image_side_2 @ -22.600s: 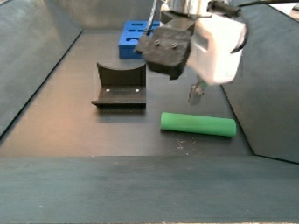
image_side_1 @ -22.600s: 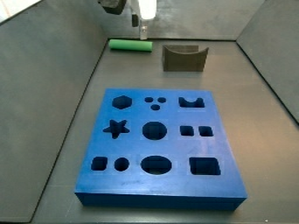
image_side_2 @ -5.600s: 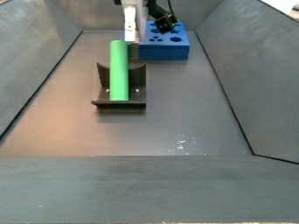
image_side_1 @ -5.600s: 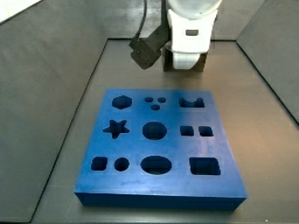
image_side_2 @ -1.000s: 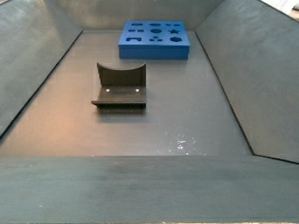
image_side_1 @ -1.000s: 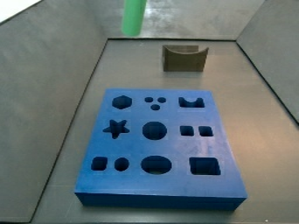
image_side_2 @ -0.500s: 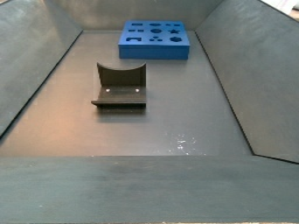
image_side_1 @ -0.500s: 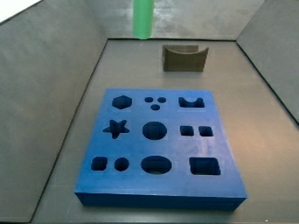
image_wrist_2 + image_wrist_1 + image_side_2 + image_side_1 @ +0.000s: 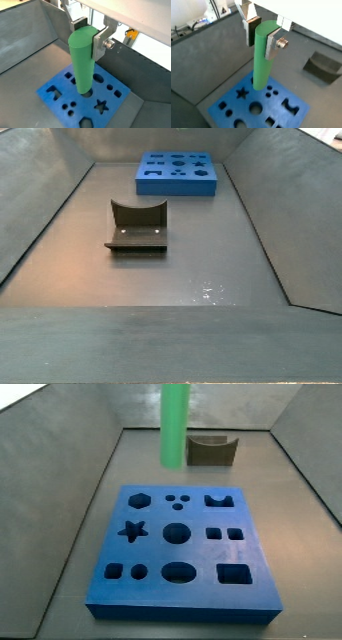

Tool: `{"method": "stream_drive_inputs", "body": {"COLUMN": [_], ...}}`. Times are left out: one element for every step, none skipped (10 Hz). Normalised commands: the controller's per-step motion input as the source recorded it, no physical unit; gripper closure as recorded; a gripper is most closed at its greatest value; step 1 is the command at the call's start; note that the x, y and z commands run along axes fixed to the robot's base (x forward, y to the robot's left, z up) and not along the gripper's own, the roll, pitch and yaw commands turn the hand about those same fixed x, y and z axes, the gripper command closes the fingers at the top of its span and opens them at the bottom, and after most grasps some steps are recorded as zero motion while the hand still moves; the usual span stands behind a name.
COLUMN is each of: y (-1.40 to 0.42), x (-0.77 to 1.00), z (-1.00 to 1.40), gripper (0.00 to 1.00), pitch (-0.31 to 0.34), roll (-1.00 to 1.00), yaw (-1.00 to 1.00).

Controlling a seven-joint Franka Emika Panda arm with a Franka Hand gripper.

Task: Pick up the oval object. Move up. Place the oval object on the fixture. Regrasp the oval object. Move to above the board. Insert the oval object.
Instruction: Insert the oval object.

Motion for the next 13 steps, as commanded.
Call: {"method": "stream_drive_inputs", "body": {"y": [-0.73, -0.71, -0.64, -0.63, -0.47, -0.17, -0.01, 0.0, 0.0, 0.0, 0.0, -0.01, -0.01], "x": [0.22, 0.28, 0.31, 0.26, 0.11, 0.02, 0.0, 0.0, 0.0, 0.0, 0.0, 0.0, 0.0], "z": [-0.41, -0.36, -0.31, -0.31, -0.26, -0.29, -0.26, -0.25, -0.24, -0.24, -0.25, -0.23, -0.23], "gripper": [1.0, 1.0, 1.0, 1.0, 1.0, 1.0, 1.0, 1.0, 1.0, 1.0, 1.0, 1.0, 1.0], "pitch": [-0.071, -0.019, -0.007, -0.019, -0.07, -0.059, -0.063, -0.076, -0.08, -0.079, -0.08, -0.086, -0.086], "roll": [0.21, 0.25, 0.23, 0.21, 0.1, 0.0, -0.02, -0.04, -0.04, -0.04, -0.06, -0.06, -0.07], "yaw": [-0.17, -0.24, -0.31, -0.35, -0.69, -0.91, -1.0, -1.0, -1.0, -1.0, -1.0, -1.0, -1.0]}}
